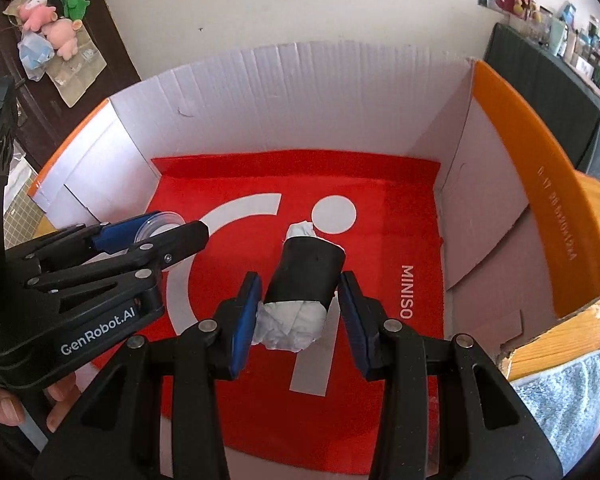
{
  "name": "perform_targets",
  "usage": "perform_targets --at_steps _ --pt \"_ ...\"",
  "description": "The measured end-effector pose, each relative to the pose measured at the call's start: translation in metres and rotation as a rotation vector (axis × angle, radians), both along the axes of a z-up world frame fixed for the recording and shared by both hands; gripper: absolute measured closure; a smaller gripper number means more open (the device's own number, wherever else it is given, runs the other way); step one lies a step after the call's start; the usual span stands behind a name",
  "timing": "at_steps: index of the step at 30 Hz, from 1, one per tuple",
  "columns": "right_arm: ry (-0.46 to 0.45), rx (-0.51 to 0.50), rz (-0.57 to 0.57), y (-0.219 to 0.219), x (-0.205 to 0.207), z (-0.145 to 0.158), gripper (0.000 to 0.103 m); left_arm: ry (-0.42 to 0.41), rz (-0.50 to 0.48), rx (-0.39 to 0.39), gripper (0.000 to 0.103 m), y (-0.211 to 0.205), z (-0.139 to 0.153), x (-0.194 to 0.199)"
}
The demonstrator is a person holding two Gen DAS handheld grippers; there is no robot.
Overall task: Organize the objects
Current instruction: 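Carry the clear lid with the left tool while the right tool carries the bottle into the box, then open the right tool to drop the bottle while the left tool releases the lid on the box floor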
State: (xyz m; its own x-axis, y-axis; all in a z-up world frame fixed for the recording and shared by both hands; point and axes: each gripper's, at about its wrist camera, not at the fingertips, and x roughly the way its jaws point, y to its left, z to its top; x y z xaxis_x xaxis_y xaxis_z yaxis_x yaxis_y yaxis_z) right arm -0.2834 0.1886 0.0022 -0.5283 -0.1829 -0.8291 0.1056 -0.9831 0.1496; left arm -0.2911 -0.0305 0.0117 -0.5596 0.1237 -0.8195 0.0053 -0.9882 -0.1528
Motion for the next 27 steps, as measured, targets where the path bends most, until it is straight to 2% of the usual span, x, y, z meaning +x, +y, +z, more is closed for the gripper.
perform_targets --at_steps 10,27 --pt "-0.039 -0.005 -0.003 0.005 0.0 -0.004 0.065 -0.063 -0.006 0.0 0.061 0.001 -0.01 -0.003" --pt "-0.036 -0.002 -0.02 0.008 0.0 -0.004 0.063 -0.075 0.019 0.034 0.06 -0.005 -0.011 -0.004"
